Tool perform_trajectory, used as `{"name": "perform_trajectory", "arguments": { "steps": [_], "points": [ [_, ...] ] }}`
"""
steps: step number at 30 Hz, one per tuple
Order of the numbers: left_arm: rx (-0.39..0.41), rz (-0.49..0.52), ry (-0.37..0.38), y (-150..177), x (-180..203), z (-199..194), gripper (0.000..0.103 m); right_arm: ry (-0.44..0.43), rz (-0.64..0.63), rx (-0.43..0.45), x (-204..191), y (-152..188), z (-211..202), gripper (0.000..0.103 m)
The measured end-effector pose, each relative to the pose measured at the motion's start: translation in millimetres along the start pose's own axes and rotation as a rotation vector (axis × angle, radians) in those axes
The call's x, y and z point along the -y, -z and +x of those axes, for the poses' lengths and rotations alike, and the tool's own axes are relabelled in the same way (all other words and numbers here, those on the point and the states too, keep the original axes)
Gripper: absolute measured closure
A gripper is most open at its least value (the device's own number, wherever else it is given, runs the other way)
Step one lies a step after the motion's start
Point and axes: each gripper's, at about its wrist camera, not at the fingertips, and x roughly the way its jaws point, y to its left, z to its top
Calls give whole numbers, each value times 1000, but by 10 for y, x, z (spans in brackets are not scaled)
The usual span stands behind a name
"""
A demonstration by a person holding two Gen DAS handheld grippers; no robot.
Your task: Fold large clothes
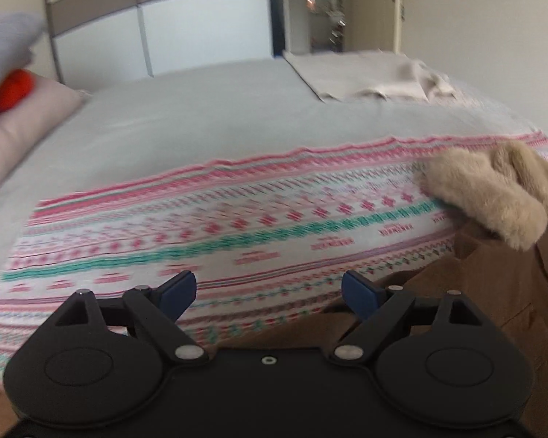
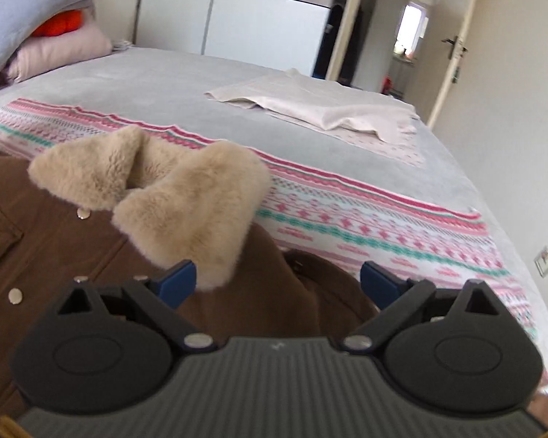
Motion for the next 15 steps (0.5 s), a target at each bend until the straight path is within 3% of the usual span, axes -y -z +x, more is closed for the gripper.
{"name": "perform_trajectory", "arguments": {
  "steps": [3, 4, 8, 9, 10, 13, 15],
  "points": [
    [-100, 10, 73, 65, 131, 241, 20, -11, -13, 1, -63, -11, 178, 6],
    [-132, 6, 97, 102, 158, 292, 31, -7, -13, -7, -61, 11, 227, 6],
    [-140, -9, 168, 210, 230, 68, 56, -16, -15, -34, -112, 106, 379, 5],
    [-141, -3, 161, 232, 250, -8, 72, -18, -13, -37, -123, 138, 394, 5],
    [-132, 1, 137, 257, 283, -78, 82, -18, -6, -39, -133, 162, 409, 5],
    [-17, 24, 30, 358, 488, -396, 88, -13, 39, -36, -132, 211, 432, 4],
    [163, 5, -84, 408, 546, -616, 89, -1, 62, -29, -137, 228, 419, 4]
  ]
}}
